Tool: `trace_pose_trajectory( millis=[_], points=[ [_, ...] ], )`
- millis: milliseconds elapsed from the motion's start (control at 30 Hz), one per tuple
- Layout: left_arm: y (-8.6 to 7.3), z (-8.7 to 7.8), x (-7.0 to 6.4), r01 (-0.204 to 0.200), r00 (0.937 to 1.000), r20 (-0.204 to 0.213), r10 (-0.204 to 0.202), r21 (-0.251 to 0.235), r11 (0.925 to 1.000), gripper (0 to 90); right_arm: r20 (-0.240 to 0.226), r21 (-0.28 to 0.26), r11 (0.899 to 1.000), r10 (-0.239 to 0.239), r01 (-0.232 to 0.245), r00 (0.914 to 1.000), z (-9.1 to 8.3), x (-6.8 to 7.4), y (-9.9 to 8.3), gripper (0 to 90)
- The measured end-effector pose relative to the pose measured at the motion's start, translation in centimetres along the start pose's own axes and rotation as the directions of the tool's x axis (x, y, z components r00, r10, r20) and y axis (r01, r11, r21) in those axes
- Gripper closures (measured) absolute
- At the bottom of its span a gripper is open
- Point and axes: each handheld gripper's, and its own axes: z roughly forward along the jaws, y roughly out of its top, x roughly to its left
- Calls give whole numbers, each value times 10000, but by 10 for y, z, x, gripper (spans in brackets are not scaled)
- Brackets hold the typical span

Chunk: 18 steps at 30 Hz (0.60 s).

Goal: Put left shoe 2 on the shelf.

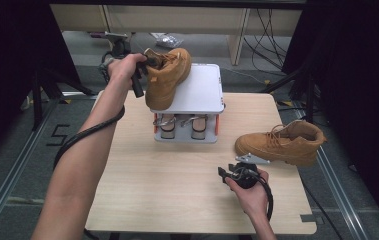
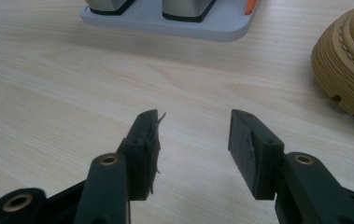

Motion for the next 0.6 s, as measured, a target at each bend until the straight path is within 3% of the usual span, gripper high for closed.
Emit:
trace_pose_trajectory(
  millis=[33, 100, 200, 233, 267, 300, 333, 367, 400, 433, 467, 600],
  points=[
    [0, 1, 1, 161, 9998, 79, -161, -68, 9998, 791, 34, 12, 10000, -22, 22, 10000, 0, 0, 0, 537],
    [0, 1, 0, -88, 10000, -18, 88, -81, 9999, 784, 202, -85, 9997, -248, 250, 9995, 1, -3, 0, 537],
    [1, 2, 0, -319, 9995, 34, 319, -129, 9994, 749, 157, 77, 10000, 40, -41, 9999, -1, -2, 0, 537],
    [1, 2, 1, -360, 9992, 165, 363, -165, 9992, 731, 78, -38, 9999, -105, 105, 9999, 1, -3, 0, 536],
    [0, 2, 1, -442, 9988, 212, 447, -228, 9988, 708, 303, 25, 9997, -262, 261, 9992, 2, -3, 0, 536],
    [0, 1, 1, -603, 9978, 248, 612, -355, 9976, 690, 143, -83, 9995, -298, 299, 9995, 3, -3, -1, 536],
    [-1, 0, 1, -880, 9958, 223, 891, -478, 9950, 671, -1, -52, 9996, -273, 273, 9996, 2, -2, -1, 536],
    [-2, -1, 1, -1051, 9941, 198, 1063, -539, 9930, 617, 233, 75, 9997, -243, 242, 9994, 2, -1, -1, 536],
    [-2, -2, 1, -1178, 9928, 154, 1190, -671, 9908, 577, 144, 148, 9999, -60, 58, 9999, 2, 1, -2, 536],
    [-2, -5, 1, -1349, 9905, 145, 1367, -858, 9871, 528, -4, 14, 9996, -282, 282, 9996, 3, -1, -2, 535],
    [-2, -7, 0, -1378, 9899, 198, 1403, -974, 9857, 483, 153, 180, 9998, -116, 113, 9998, 2, 2, -2, 535],
    [-1, -28, -5, -1808, 9816, 338, 1880, -1531, 9715, 444, -2, 195, 9998, -15, 15, 10000, 3, 5, -3, 535]
  ],
)
